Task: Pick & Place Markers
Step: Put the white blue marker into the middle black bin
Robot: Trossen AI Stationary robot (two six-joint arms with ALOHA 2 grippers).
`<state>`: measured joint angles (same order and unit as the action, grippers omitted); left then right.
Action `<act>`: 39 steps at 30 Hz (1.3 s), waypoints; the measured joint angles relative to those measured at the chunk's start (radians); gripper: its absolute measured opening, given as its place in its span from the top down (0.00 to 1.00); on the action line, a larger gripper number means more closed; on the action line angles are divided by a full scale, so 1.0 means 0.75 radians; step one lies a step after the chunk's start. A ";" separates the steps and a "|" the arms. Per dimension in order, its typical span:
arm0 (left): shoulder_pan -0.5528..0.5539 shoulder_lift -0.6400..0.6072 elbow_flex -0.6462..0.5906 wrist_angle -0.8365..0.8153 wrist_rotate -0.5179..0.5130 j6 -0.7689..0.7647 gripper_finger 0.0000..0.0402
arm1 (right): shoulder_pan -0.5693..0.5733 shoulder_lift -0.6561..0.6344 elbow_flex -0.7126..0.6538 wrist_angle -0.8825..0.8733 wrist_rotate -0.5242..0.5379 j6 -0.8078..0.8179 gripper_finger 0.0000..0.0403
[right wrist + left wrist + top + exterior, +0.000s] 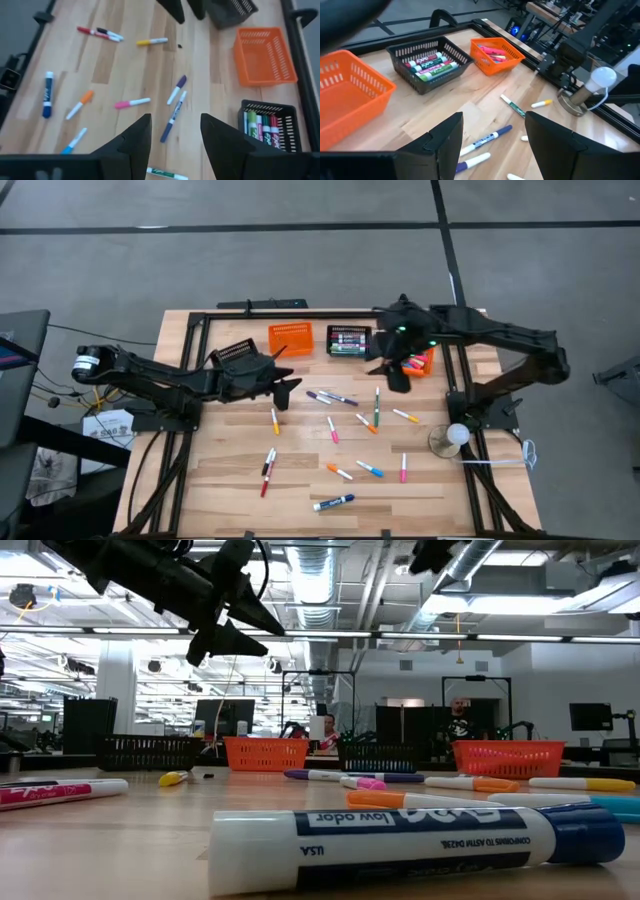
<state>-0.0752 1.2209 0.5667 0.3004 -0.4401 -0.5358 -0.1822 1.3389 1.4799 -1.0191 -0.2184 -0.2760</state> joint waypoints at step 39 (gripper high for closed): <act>-0.032 0.152 0.349 0.110 0.251 0.150 0.47 | 0.013 -1.421 -0.978 0.581 0.119 0.476 0.66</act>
<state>-0.0994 1.3350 0.8286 0.3826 -0.2522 -0.4236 -0.1722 0.2728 0.7462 -0.5836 -0.1293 0.0808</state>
